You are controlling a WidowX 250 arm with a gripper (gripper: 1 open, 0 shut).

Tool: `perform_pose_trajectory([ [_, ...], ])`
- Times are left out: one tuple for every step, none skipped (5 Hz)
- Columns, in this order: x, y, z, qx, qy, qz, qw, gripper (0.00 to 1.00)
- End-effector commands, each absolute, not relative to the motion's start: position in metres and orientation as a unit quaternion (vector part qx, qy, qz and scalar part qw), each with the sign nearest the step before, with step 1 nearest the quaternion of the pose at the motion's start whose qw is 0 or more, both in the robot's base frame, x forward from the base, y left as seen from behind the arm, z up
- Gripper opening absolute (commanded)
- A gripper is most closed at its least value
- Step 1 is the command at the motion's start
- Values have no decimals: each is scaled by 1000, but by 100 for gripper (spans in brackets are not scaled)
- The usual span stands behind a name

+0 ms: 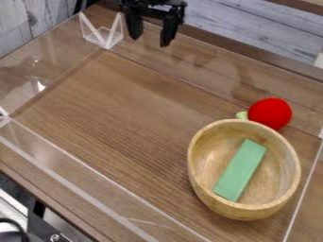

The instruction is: Move the red object to the right side of the table

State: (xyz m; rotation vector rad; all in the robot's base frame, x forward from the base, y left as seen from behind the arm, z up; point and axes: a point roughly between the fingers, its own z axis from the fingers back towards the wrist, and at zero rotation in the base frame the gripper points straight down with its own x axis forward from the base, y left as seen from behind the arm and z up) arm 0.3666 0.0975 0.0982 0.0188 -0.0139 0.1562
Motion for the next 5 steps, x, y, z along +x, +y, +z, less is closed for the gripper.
perform_pose_trajectory([
  [367,93,133,13,-61,73,995,0],
  [366,90,149,10,-74,61,995,100],
  [365,83,156,7,-76,47,996,100],
  [369,82,148,8,-77,51,996,100],
  [371,81,140,11,-77,53,996,0],
])
